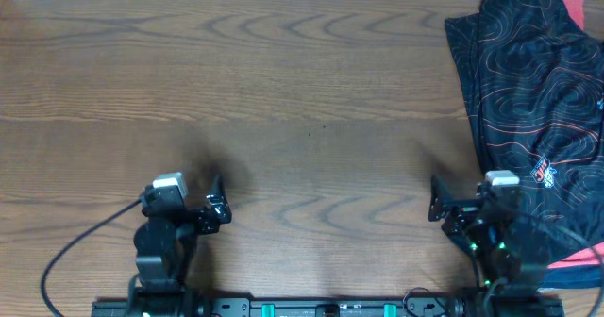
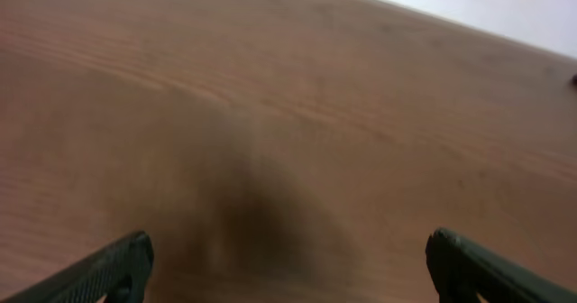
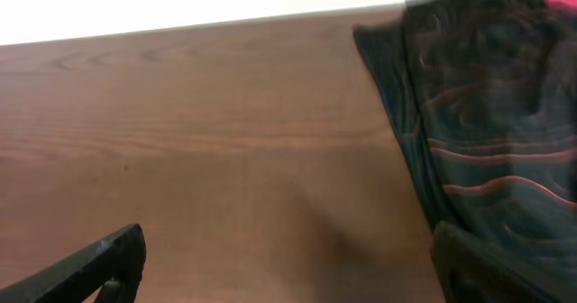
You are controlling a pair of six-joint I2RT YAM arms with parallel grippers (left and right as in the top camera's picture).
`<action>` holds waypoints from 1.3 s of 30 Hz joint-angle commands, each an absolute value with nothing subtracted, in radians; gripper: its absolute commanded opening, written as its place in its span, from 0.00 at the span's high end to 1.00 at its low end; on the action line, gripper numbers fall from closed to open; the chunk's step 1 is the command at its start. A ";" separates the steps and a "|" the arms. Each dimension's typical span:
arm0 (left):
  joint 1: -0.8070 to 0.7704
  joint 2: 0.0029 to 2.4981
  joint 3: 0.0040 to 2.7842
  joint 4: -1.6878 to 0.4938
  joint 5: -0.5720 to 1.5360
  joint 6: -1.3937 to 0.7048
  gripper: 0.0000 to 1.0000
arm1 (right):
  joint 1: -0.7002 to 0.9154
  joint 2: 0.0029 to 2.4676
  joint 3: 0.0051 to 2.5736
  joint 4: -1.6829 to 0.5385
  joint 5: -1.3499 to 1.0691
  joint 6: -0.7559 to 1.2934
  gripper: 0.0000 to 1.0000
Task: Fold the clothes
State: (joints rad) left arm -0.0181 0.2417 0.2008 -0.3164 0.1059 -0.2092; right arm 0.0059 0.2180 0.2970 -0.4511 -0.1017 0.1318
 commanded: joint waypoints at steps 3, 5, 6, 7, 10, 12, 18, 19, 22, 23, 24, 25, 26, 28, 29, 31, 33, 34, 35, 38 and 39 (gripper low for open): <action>-0.022 0.471 0.509 -0.494 0.123 -0.222 0.02 | 0.020 0.481 0.537 -0.701 0.012 0.301 0.01; -0.022 0.545 0.588 -0.564 0.123 -0.223 0.02 | 0.020 0.596 0.607 -0.814 0.060 0.326 0.01; -0.022 0.583 0.626 -0.598 0.123 -0.223 0.02 | 0.020 0.659 0.640 -0.872 0.089 0.325 0.01; -0.022 0.614 0.654 -0.623 0.123 -0.223 0.02 | 0.020 0.711 0.662 -0.909 0.112 0.325 0.01; -0.022 0.688 0.706 -0.674 0.123 -0.223 0.02 | 0.020 0.861 0.699 -0.910 0.113 0.316 0.01; -0.022 0.714 0.709 -0.681 0.124 -0.223 0.02 | 0.020 0.932 0.699 -0.889 0.109 0.314 0.01; -0.022 0.744 0.709 -0.693 0.123 -0.223 0.02 | -0.012 1.151 0.689 -0.966 0.334 0.574 0.01; -0.022 0.744 0.709 -0.692 0.123 -0.223 0.02 | -0.021 1.186 0.679 -0.958 0.345 0.593 0.01; -0.022 0.744 0.709 -0.692 0.123 -0.223 0.02 | -0.045 1.269 0.648 -0.921 0.356 0.631 0.01; -0.022 0.744 0.709 -0.692 0.123 -0.223 0.02 | -0.054 1.296 0.634 -0.900 0.355 0.636 0.01; -0.022 0.744 0.709 -0.692 0.123 -0.223 0.02 | -0.061 1.322 0.620 -0.873 0.346 0.636 0.01; -0.022 0.744 0.709 -0.692 0.123 -0.223 0.02 | -0.065 1.341 0.610 -0.851 0.339 0.635 0.02; -0.022 0.744 0.709 -0.691 0.123 -0.223 0.02 | -0.067 1.360 0.599 -0.829 0.333 0.635 0.09; -0.022 0.744 0.709 -0.691 0.123 -0.223 0.02 | -0.066 1.390 0.586 -0.800 0.331 0.635 0.29; -0.022 0.744 0.709 -0.691 0.123 -0.223 0.02 | -0.066 1.402 0.583 -0.791 0.327 0.635 0.39; -0.022 0.744 0.709 -0.691 0.123 -0.223 0.02 | -0.066 1.417 0.582 -0.784 0.321 0.635 0.51; -0.022 0.744 0.709 -0.691 0.123 -0.223 0.02 | -0.066 1.420 0.582 -0.782 0.314 0.635 0.79; -0.022 0.744 0.709 -0.691 0.123 -0.223 0.02 | -0.066 1.419 0.582 -0.777 0.301 0.634 0.92; -0.022 0.744 0.709 -0.691 0.123 -0.223 0.02 | -0.066 1.417 0.583 -0.773 0.277 0.622 0.99; -0.022 0.744 0.709 -0.691 0.123 -0.223 0.02 | -0.066 1.399 0.603 -0.764 0.204 0.532 0.99; -0.022 0.744 0.709 -0.691 0.123 -0.223 0.02 | -0.066 1.388 0.620 -0.773 0.178 0.491 0.99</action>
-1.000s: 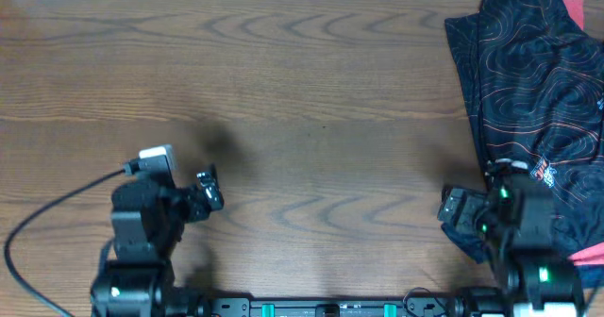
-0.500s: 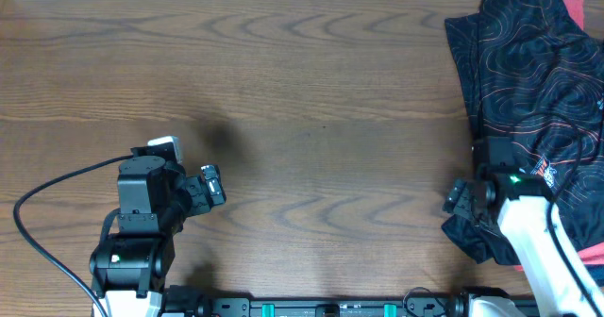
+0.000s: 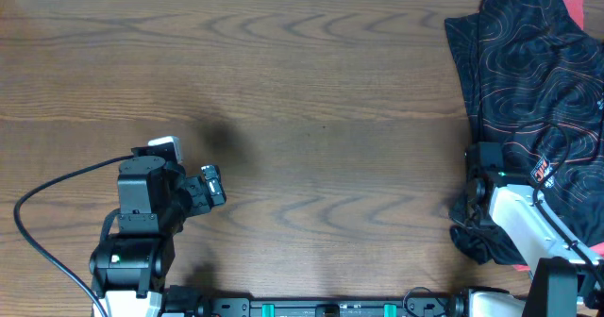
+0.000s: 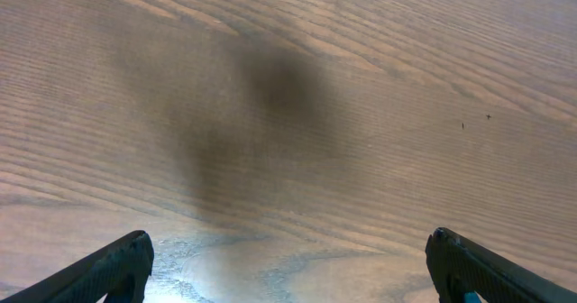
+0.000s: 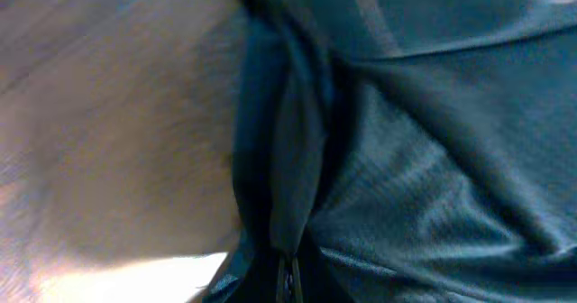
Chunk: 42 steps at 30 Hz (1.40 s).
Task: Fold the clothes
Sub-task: 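Reach the right gripper into the clothes pile and grasp the black shirt, then pull the black shirt leftward with the right gripper toward the left gripper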
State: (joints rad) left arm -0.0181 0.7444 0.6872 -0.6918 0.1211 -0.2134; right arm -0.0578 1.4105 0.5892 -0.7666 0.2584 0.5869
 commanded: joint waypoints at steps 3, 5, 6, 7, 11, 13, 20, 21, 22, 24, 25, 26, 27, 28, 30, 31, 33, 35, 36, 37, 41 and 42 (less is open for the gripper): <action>-0.022 0.744 0.709 -0.690 0.123 -0.223 0.02 | -0.061 1.341 0.722 -0.826 0.061 0.344 0.99; -0.022 0.744 0.709 -0.684 0.123 -0.223 0.02 | -0.048 1.310 0.812 -0.873 -0.031 0.254 0.99; -0.022 0.744 0.709 -0.680 0.123 -0.223 0.02 | -0.038 1.298 0.856 -0.892 -0.078 0.217 0.99; -0.022 0.744 0.709 -0.675 0.123 -0.223 0.02 | -0.015 1.280 0.926 -0.921 -0.166 0.157 0.99; -0.022 0.744 0.709 -0.672 0.123 -0.223 0.02 | 0.082 1.255 1.045 -0.950 -0.289 0.115 0.99; -0.022 0.744 0.709 -0.672 0.123 -0.223 0.02 | 0.149 1.255 1.055 -0.949 -0.289 0.115 0.99; -0.022 0.744 0.709 -0.671 0.123 -0.223 0.02 | 0.416 1.304 0.994 -0.875 -0.285 0.152 0.99; -0.022 0.744 0.709 -0.669 0.123 -0.223 0.02 | 0.456 1.320 0.992 -0.848 -0.285 0.161 0.99; -0.022 0.744 0.709 -0.665 0.123 -0.223 0.02 | 0.490 1.336 0.992 -0.823 -0.285 0.162 0.99; -0.022 0.744 0.709 -0.662 0.123 -0.223 0.02 | 0.566 1.378 0.992 -0.744 -0.285 0.170 0.99; -0.022 0.744 0.709 -0.659 0.123 -0.223 0.02 | 0.595 1.398 0.992 -0.700 -0.285 0.180 0.99; -0.022 0.744 0.709 -0.657 0.123 -0.223 0.02 | 0.624 1.419 0.992 -0.648 -0.285 0.188 0.99; -0.022 0.744 0.709 -0.653 0.123 -0.223 0.02 | 0.655 1.444 0.992 -0.581 -0.285 0.192 0.99; -0.022 0.744 0.709 -0.647 0.123 -0.223 0.02 | 0.682 1.471 0.992 -0.508 -0.285 0.199 0.99; -0.022 0.744 0.709 -0.634 0.123 -0.223 0.02 | 0.726 1.520 0.992 -0.363 -0.286 0.212 0.99; -0.022 0.744 0.709 -0.626 0.123 -0.223 0.02 | 0.745 1.543 0.992 -0.295 -0.289 0.221 0.99; -0.022 0.744 0.709 -0.610 0.123 -0.223 0.02 | 0.781 1.590 0.994 -0.160 -0.288 0.231 0.99; -0.022 0.744 0.709 -0.595 0.123 -0.223 0.02 | 0.796 1.618 0.995 -0.102 -0.260 0.232 0.87; -0.022 0.744 0.709 -0.589 0.123 -0.223 0.02 | 0.794 1.623 0.995 -0.099 -0.237 0.232 0.60; -0.022 0.744 0.709 -0.589 0.123 -0.223 0.02 | 0.787 1.623 0.995 -0.110 -0.212 0.232 0.51; -0.022 0.744 0.709 -0.589 0.124 -0.239 0.02 | 0.721 1.586 0.997 -0.228 -0.096 0.232 0.01; -0.022 0.744 0.709 -0.589 0.124 -0.270 0.02 | 0.696 1.569 0.997 -0.270 -0.065 0.232 0.01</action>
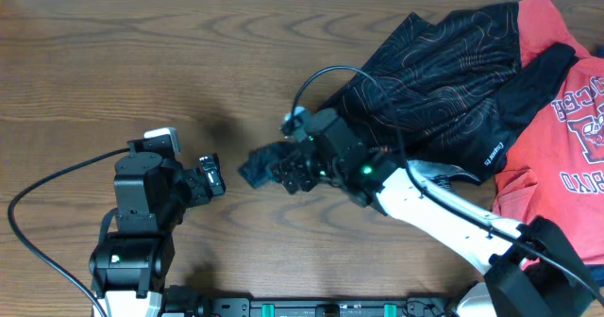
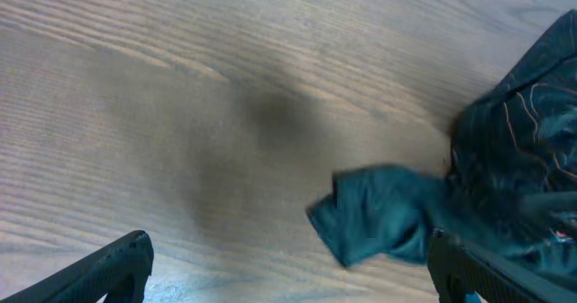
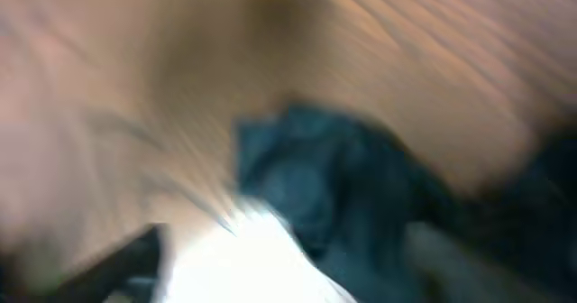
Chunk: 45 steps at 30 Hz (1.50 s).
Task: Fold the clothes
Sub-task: 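Pull the black shirt leftward with the right gripper toward the left gripper, then grasp the shirt edge with the left gripper and drag it left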
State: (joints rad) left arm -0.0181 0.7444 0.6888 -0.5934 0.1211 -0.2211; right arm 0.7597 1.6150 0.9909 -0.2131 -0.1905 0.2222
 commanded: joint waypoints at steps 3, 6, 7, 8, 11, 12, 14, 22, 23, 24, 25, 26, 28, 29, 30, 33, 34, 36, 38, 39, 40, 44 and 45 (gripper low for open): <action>-0.023 0.761 0.709 -0.569 0.131 -0.400 0.02 | 0.591 1.490 0.997 -0.422 0.001 0.232 0.01; -0.029 0.815 0.703 -0.529 0.233 -0.425 0.02 | 0.472 1.404 0.997 -0.547 0.019 0.232 0.01; -0.036 0.846 0.701 -0.513 0.278 -0.425 0.02 | 0.422 1.370 0.997 -0.593 0.019 0.232 0.01; -0.046 0.876 0.699 -0.499 0.315 -0.426 0.02 | 0.392 1.349 0.997 -0.619 0.019 0.232 0.01; -0.099 0.997 0.695 -0.453 0.380 -0.451 0.02 | 0.290 1.280 0.997 -0.707 0.018 0.232 0.01; -0.125 1.049 0.695 -0.435 0.386 -0.463 0.02 | 0.266 1.262 0.997 -0.731 0.019 0.232 0.01; -0.175 1.145 0.695 -0.401 0.385 -0.479 0.02 | 0.219 1.230 0.997 -0.777 0.019 0.231 0.01; -0.330 1.501 0.695 -0.205 0.385 -0.537 0.01 | 0.143 1.203 0.997 -0.865 0.019 0.232 0.01; -0.341 1.536 0.695 -0.172 0.385 -0.537 0.07 | 0.143 1.203 0.997 -0.868 0.019 0.232 0.01; -0.348 1.562 0.695 -0.146 0.384 -0.537 0.23 | 0.143 1.203 0.997 -0.870 0.019 0.232 0.01; -0.352 1.586 0.695 -0.121 0.385 -0.536 0.59 | 0.143 1.203 0.997 -0.872 0.019 0.232 0.01; -0.353 1.602 0.695 -0.105 0.384 -0.536 0.79 | 0.143 1.203 0.997 -0.873 0.019 0.232 0.01; -0.350 1.619 0.696 -0.079 0.381 -0.535 0.94 | 0.143 1.203 0.997 -0.876 0.019 0.232 0.01; -0.345 1.620 0.696 -0.070 0.381 -0.530 0.94 | 0.143 1.203 0.997 -0.877 0.019 0.232 0.01; -0.338 1.617 0.698 -0.065 0.381 -0.514 0.94 | 0.143 1.203 0.997 -0.879 0.019 0.232 0.01; -0.289 1.584 0.711 -0.073 0.347 -0.442 0.94 | 0.143 1.203 0.997 -0.883 0.019 0.231 0.01; -0.265 1.566 0.716 -0.077 0.327 -0.426 0.94 | 0.143 1.203 0.997 -0.883 0.019 0.231 0.01; -0.201 1.517 0.732 -0.088 0.277 -0.390 0.94 | 0.143 1.203 0.997 -0.883 0.019 0.231 0.01; -0.115 1.460 0.759 -0.094 0.221 -0.351 0.94 | 0.143 1.203 0.997 -0.883 0.019 0.231 0.01; -0.073 1.437 0.776 -0.095 0.196 -0.344 0.94 | 0.143 1.203 0.997 -0.883 0.019 0.231 0.01; -0.032 1.418 0.796 -0.094 0.175 -0.343 0.94 | 0.143 1.203 0.997 -0.883 0.019 0.231 0.01; 0.157 1.392 0.924 -0.085 0.164 -0.330 0.94 | 0.143 1.203 0.997 -0.883 0.019 0.231 0.01; 0.192 1.399 0.955 -0.089 0.165 -0.330 0.94 | 0.143 1.203 0.997 -0.883 0.019 0.231 0.01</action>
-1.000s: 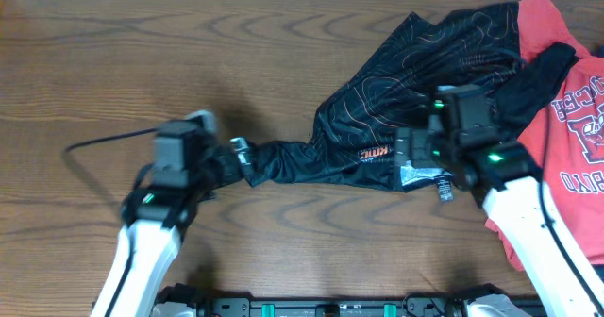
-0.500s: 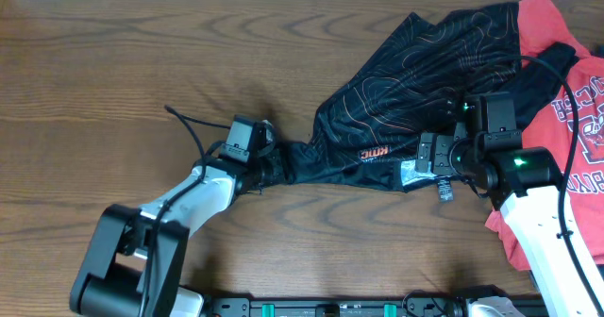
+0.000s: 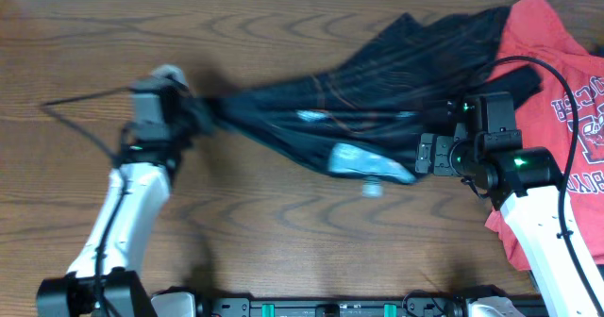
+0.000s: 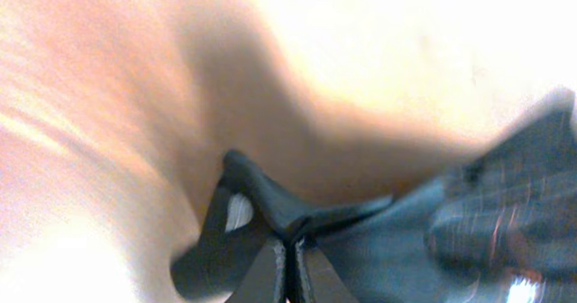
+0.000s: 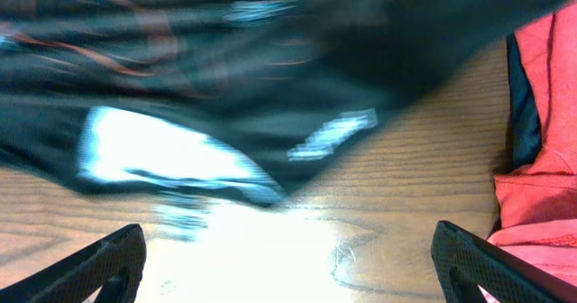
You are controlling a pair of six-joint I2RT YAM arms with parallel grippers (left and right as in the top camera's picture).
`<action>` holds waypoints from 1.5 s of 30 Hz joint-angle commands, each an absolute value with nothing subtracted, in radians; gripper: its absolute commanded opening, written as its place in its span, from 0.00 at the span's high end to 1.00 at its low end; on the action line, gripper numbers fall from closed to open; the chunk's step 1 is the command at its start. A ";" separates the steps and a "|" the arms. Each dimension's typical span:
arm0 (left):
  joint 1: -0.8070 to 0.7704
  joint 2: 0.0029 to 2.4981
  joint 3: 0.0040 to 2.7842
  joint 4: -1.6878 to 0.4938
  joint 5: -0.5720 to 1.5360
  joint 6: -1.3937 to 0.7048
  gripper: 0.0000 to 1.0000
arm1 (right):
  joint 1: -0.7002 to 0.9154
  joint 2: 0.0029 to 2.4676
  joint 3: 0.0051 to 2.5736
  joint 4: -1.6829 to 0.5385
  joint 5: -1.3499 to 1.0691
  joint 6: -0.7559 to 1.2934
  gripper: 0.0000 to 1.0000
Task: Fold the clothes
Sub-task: 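Grasp the shirt edge with the left gripper and drag it left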
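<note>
A black garment with thin orange lines (image 3: 377, 91) stretches across the table from the far right to the upper left. My left gripper (image 3: 200, 111) is shut on its left end; in the left wrist view the jaws (image 4: 289, 271) pinch dark cloth (image 4: 270, 208). A red shirt with lettering (image 3: 566, 91) lies at the right. My right gripper (image 3: 429, 155) hangs open just right of the black garment's lower edge, nothing between its fingers; its view shows the black cloth (image 5: 225, 68) ahead, blurred.
Wooden table (image 3: 283, 251) with its far edge along the top of the overhead view. The red shirt (image 5: 541, 195) reaches the right edge beside my right arm. A cable (image 3: 85, 95) runs left from the left wrist.
The left gripper, open at the lower left, is now at the upper left shut on the black garment's end. The right gripper let go and now sits open at the right.
Both grippers stood open near the front, the black garment bunched at the far right. Then the right gripper was on the garment's lower edge. Then it held the cloth at mid-table, uncovering the red shirt. Now the left gripper holds it, stretched leftward.
</note>
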State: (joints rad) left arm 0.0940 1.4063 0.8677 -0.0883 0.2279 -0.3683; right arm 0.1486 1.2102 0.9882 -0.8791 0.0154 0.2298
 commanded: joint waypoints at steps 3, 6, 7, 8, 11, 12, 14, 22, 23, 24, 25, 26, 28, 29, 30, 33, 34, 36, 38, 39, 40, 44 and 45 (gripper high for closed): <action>0.270 1.418 1.028 -0.114 0.202 -0.330 0.61 | 0.143 1.203 0.997 -0.888 0.019 0.232 0.01; 0.294 1.420 1.039 -0.189 0.303 -0.330 0.02 | 0.143 1.203 0.997 -0.892 0.019 0.231 0.01; 0.294 1.420 1.039 -0.224 0.329 -0.330 0.02 | 0.143 1.203 0.997 -0.891 0.019 0.232 0.01; 0.287 1.420 1.039 -0.287 0.366 -0.332 0.02 | 0.143 1.203 0.997 -0.891 0.019 0.231 0.01; 0.245 1.422 1.038 -0.474 0.471 -0.361 0.02 | 0.143 1.203 0.997 -0.891 0.019 0.231 0.01; 0.223 1.424 1.038 -0.533 0.495 -0.366 0.02 | 0.143 1.203 0.997 -0.891 0.019 0.231 0.01; 0.160 1.431 1.035 -0.640 0.513 -0.387 0.02 | 0.143 1.203 0.997 -0.891 0.019 0.231 0.01; -0.198 1.540 0.945 -0.596 0.484 -0.488 0.02 | 0.143 1.203 0.997 -0.896 0.019 0.232 0.01; -0.233 1.567 0.936 -0.575 0.482 -0.516 0.02 | 0.143 1.203 0.997 -0.899 0.019 0.232 0.01; -0.265 1.594 0.930 -0.556 0.483 -0.543 0.01 | 0.143 1.203 0.997 -0.902 0.019 0.232 0.01; -0.302 1.627 0.925 -0.536 0.483 -0.573 0.01 | 0.143 1.203 0.997 -0.906 0.019 0.232 0.01; -0.334 1.660 0.924 -0.519 0.483 -0.601 0.03 | 0.143 1.203 0.997 -0.910 0.019 0.232 0.01; -0.390 1.719 0.924 -0.476 0.485 -0.639 0.12 | 0.143 1.203 0.997 -0.915 0.019 0.231 0.01; -0.413 1.742 0.924 -0.453 0.487 -0.650 0.18 | 0.143 1.203 0.997 -0.916 0.019 0.231 0.01; -0.433 1.762 0.924 -0.433 0.487 -0.657 0.28 | 0.143 1.203 0.997 -0.916 0.019 0.231 0.01; -0.479 1.804 0.924 -0.381 0.486 -0.657 0.59 | 0.143 1.203 0.997 -0.916 0.019 0.231 0.01; -0.488 1.807 0.924 -0.375 0.482 -0.656 0.75 | 0.143 1.203 0.997 -0.916 0.019 0.231 0.01; -0.490 1.805 0.924 -0.384 0.461 -0.654 0.94 | 0.143 1.203 0.997 -0.916 0.019 0.231 0.01; -0.476 1.800 0.924 -0.412 0.435 -0.635 0.94 | 0.143 1.203 0.997 -0.917 0.019 0.231 0.01; -0.460 1.795 0.924 -0.445 0.412 -0.628 0.94 | 0.143 1.203 0.997 -0.917 0.019 0.231 0.01; -0.444 1.787 0.924 -0.481 0.385 -0.628 0.94 | 0.143 1.203 0.997 -0.918 0.019 0.231 0.01; -0.324 1.732 0.927 -0.653 0.237 -0.567 0.94 | 0.143 1.203 0.997 -0.921 0.020 0.231 0.01; -0.281 1.709 0.929 -0.684 0.199 -0.535 0.94 | 0.143 1.203 0.997 -0.921 0.020 0.231 0.01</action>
State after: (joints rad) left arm -0.3759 1.7546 0.9310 -0.6342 0.3771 -0.6094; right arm 0.1459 1.2102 0.9882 -0.9199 0.0154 0.2298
